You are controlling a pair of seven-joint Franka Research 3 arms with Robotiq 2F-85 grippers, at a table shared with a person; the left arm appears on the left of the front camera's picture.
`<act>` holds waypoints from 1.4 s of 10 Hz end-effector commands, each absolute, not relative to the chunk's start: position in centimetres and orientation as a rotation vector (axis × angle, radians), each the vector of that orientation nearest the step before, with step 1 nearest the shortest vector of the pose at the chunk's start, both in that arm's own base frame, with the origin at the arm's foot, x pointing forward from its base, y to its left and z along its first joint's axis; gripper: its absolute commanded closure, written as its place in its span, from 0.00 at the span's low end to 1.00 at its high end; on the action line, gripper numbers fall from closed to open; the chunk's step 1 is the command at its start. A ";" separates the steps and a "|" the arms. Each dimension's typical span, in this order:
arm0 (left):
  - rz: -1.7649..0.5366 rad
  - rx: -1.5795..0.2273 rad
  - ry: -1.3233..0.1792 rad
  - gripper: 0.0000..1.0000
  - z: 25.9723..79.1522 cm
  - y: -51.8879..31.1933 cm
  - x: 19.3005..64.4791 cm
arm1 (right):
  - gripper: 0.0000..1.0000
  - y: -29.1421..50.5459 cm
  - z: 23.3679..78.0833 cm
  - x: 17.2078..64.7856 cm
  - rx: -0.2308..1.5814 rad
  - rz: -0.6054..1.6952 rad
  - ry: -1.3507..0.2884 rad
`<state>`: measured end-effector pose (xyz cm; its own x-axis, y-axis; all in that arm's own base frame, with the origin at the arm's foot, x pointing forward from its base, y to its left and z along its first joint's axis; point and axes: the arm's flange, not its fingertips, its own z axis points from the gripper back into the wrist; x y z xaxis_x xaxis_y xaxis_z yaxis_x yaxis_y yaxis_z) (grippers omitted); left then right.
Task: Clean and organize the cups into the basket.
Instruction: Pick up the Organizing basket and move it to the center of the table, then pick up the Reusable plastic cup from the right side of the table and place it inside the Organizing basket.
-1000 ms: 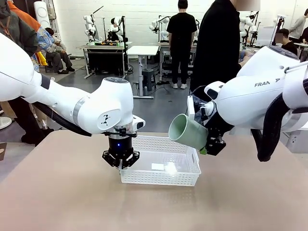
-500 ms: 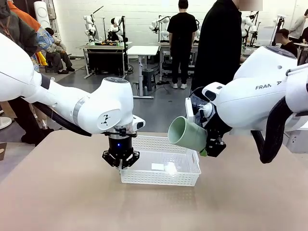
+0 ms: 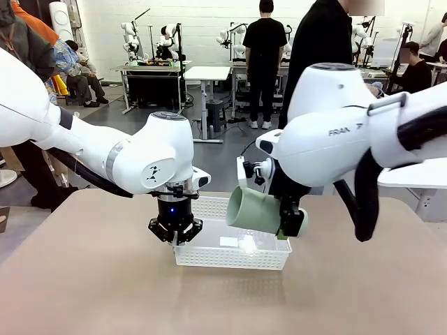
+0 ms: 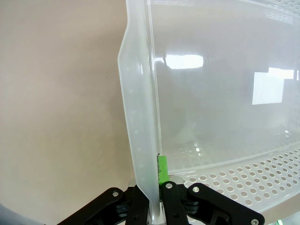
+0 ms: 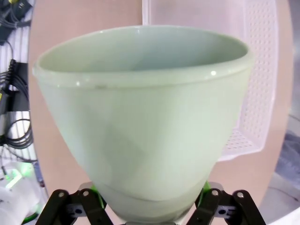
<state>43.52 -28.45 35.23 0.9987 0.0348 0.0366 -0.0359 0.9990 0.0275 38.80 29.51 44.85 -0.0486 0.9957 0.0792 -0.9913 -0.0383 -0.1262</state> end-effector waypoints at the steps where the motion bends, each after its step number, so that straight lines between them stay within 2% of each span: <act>1: 0.034 0.033 -0.034 1.00 35.1 -28.5 43.4 | 0.20 31.1 44.6 40.7 -0.038 1.593 -0.104; 5: 0.034 0.033 -0.034 1.00 35.1 -28.5 43.4 | 0.20 33.3 41.7 43.9 -0.002 1.592 -0.126; 9: 0.034 0.033 -0.034 1.00 35.1 -28.5 43.4 | 0.20 32.3 39.9 45.6 0.040 1.550 -0.120; 14: 0.034 0.033 -0.034 1.00 35.1 -28.5 43.4 | 0.20 30.8 37.8 47.1 0.161 1.525 -0.231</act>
